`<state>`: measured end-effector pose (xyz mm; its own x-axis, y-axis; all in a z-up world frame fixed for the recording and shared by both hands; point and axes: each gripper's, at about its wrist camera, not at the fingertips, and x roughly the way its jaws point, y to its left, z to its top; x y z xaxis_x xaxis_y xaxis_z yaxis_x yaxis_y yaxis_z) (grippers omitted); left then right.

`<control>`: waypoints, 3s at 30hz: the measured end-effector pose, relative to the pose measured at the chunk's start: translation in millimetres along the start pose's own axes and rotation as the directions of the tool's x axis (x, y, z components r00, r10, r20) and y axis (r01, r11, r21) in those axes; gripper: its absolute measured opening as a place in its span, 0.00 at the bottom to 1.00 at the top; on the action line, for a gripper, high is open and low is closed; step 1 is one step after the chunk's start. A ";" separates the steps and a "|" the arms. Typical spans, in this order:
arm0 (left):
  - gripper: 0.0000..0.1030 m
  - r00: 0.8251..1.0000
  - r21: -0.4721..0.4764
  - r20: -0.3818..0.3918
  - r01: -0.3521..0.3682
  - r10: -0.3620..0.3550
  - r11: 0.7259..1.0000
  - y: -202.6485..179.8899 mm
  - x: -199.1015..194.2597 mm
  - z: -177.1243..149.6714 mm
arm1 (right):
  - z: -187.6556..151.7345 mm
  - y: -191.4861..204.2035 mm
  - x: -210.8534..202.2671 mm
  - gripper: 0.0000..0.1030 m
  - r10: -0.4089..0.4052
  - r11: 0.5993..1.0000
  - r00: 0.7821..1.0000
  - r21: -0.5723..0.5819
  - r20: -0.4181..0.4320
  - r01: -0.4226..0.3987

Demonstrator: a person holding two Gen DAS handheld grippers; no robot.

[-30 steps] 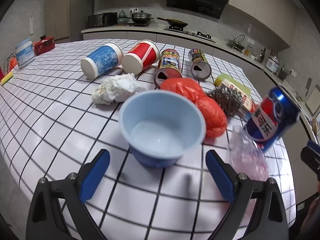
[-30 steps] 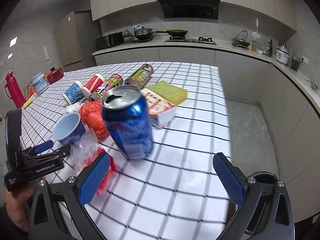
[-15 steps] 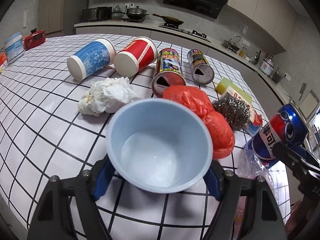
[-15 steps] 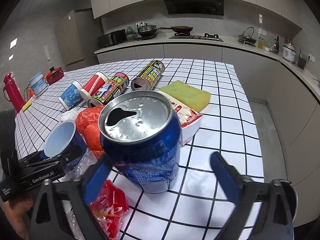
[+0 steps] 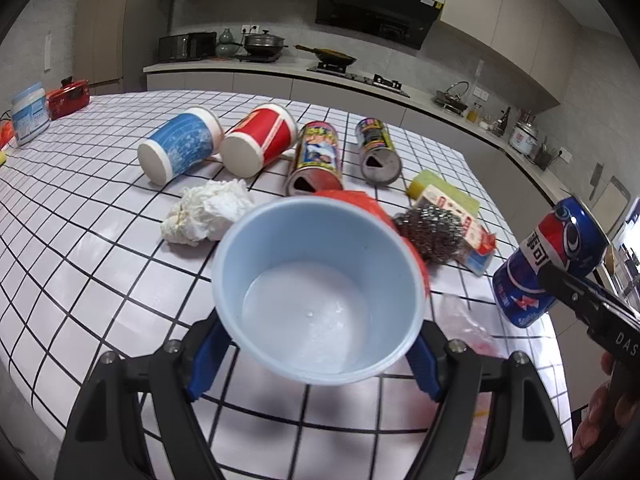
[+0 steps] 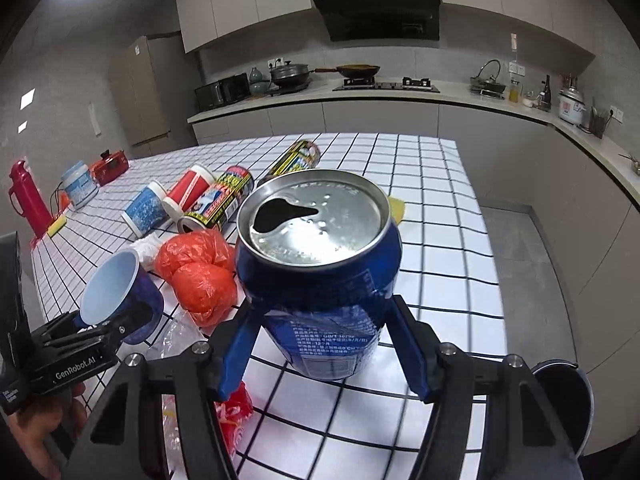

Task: Collect trash
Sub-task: 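Close the right tool on the Pepsi can while the left tool grips the light blue bowl, then carry the can and bowl over the black bin and open both tools, then move both open tools back from the bin to the island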

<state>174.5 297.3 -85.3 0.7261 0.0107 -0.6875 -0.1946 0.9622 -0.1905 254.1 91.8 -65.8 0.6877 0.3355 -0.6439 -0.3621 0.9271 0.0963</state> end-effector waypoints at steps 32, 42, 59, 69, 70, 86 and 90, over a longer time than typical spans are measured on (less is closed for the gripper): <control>0.76 0.978 0.163 0.030 0.199 -0.207 0.966 -186.9 -37.2 -38.8 | -61.4 -196.3 -158.0 0.64 -0.232 0.965 0.971 0.139 0.055 0.223; 0.76 0.981 0.213 0.019 0.187 -0.196 0.959 -289.6 -28.5 -71.9 | -101.9 -292.9 -180.2 0.64 -0.217 0.969 0.976 0.129 0.030 0.211; 0.76 0.981 0.158 -0.086 0.187 -0.175 0.970 -371.7 43.1 -144.9 | -171.8 -378.3 -123.1 0.64 -0.103 0.994 0.992 0.022 -0.077 0.105; 0.77 0.957 0.110 -0.168 0.255 -0.235 0.961 -391.2 79.8 -155.0 | -187.2 -402.0 -67.9 0.66 -0.001 0.996 0.991 -0.085 -0.133 -0.010; 0.78 0.961 0.134 -0.191 0.226 -0.199 0.965 -395.7 87.2 -155.3 | -189.3 -404.6 -64.6 0.69 0.012 0.994 0.990 -0.103 -0.140 -0.027; 0.88 0.985 0.074 -0.102 0.150 -0.142 0.986 -384.5 61.5 -130.9 | -205.7 -424.3 -57.3 0.95 -0.012 0.991 0.988 -0.130 -0.157 -0.008; 0.88 0.989 0.075 -0.097 0.120 -0.113 0.990 -377.3 63.5 -125.4 | -202.6 -419.3 -71.4 0.95 -0.011 0.992 0.991 -0.125 -0.136 -0.006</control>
<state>211.4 -99.2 -145.0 0.6763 -0.1244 -0.7261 -0.0556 0.9742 -0.2187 229.3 -354.7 -214.0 0.5993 0.2994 -0.7425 -0.4420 0.8970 0.0050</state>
